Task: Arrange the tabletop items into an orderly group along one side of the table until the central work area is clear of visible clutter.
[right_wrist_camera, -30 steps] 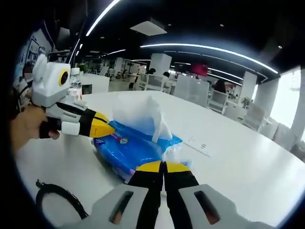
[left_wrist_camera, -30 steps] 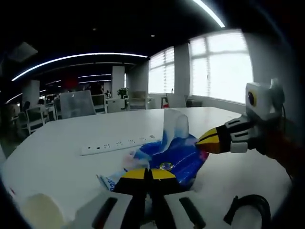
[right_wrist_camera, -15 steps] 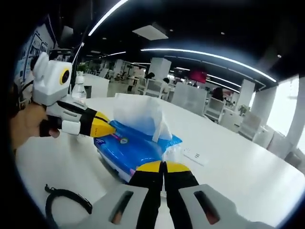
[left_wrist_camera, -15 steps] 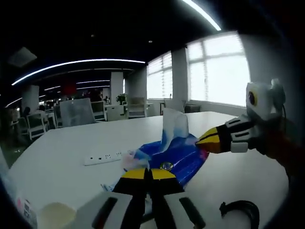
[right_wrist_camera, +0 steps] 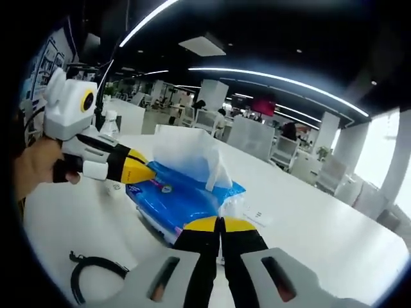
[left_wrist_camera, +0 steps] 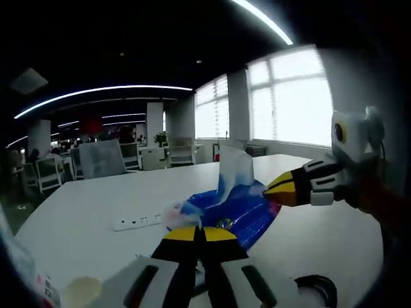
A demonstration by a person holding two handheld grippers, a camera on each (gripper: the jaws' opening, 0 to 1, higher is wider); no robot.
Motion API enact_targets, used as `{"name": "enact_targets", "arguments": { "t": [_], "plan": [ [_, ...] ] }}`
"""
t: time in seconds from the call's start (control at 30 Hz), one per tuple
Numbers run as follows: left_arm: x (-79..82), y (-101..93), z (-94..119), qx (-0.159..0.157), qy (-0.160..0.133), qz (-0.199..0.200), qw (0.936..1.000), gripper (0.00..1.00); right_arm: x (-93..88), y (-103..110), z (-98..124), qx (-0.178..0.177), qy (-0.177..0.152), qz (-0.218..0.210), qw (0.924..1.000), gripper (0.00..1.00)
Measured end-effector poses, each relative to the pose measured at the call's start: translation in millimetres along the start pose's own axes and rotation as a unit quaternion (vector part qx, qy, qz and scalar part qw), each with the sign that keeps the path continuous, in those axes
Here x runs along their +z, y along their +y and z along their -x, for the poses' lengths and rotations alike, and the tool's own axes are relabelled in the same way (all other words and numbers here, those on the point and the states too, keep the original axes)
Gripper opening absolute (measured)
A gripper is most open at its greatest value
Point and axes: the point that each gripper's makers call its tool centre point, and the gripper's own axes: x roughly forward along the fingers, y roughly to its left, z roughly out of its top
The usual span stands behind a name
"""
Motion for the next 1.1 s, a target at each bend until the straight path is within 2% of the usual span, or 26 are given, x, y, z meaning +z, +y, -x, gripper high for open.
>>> {"name": "enact_targets", "arguments": {
  "t": [0.27, 0.5, 1.1],
  "plan": [
    [5.6, -5.6, -2.7, -0.006, -0.003, -0.006, 1.0000, 0.00, -5.5, -5.3, 7.5, -0.006, 0.002, -0.003, 1.0000, 0.00],
    [1.4, -25.1, -4.0, -0.016, -0.001, -0.008, 0.9998, 0.00, -14.0, -14.0, 16.3, -0.014, 0.006, -0.004, 0.9999, 0.00],
    [6.2, -61.2, -18.7, -0.047, 0.001, -0.006, 0.9989, 0.00, -33.4, -42.9, 43.6, -0.034, 0.015, -0.014, 0.9992, 0.00]
  ]
}}
